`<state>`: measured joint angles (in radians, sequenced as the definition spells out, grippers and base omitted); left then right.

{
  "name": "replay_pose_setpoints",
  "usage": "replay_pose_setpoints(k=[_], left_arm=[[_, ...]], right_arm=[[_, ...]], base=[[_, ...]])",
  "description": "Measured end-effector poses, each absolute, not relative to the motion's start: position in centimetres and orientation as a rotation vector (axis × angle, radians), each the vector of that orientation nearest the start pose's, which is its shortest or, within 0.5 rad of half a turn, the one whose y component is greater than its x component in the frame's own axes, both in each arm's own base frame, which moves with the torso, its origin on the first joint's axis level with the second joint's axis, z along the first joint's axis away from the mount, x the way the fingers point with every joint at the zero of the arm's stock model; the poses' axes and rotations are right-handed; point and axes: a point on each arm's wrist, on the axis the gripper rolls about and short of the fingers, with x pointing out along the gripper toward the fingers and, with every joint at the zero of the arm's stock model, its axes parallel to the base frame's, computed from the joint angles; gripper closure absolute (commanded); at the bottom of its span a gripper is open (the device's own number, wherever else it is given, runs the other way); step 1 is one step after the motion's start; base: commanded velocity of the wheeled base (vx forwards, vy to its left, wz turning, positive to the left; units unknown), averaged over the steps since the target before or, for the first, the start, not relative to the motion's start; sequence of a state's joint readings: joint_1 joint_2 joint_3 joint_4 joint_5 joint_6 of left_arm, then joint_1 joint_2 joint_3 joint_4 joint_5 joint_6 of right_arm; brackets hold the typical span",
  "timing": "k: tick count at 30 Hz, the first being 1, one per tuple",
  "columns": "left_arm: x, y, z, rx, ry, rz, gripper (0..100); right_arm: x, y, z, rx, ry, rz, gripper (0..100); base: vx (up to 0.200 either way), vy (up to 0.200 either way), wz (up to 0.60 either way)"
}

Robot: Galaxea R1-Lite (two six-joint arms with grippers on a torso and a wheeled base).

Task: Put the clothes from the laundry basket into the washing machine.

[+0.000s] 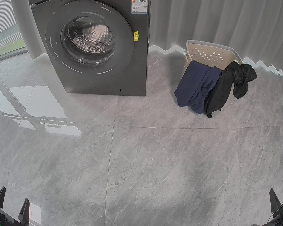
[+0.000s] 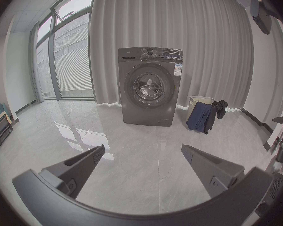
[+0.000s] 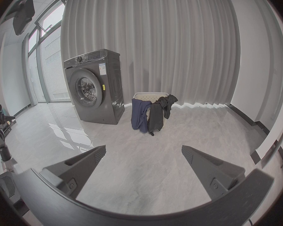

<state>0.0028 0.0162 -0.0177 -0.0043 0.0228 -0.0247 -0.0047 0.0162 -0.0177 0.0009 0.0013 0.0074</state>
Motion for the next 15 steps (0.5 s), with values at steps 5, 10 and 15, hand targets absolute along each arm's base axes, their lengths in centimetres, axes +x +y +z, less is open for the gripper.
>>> replay_pose_setpoints(k=[5,10,15], left_arm=[[-2.29,0.04,8.12,-0.021,-0.006,0.025,0],[-2.29,0.05,8.11,-0.031,-0.006,0.028,0],[-2.29,0.05,8.12,-0.032,-0.006,0.028,0]], right_arm=[[-2.29,0.01,8.07,0.007,-0.001,-0.004,0],[-2.29,0.02,8.06,0.008,0.0,-0.004,0],[-2.29,0.02,8.07,0.008,-0.001,-0.004,0]], base=[[0.08,0.0,0.0],[0.2,0.0,0.0],[0.2,0.0,0.0]])
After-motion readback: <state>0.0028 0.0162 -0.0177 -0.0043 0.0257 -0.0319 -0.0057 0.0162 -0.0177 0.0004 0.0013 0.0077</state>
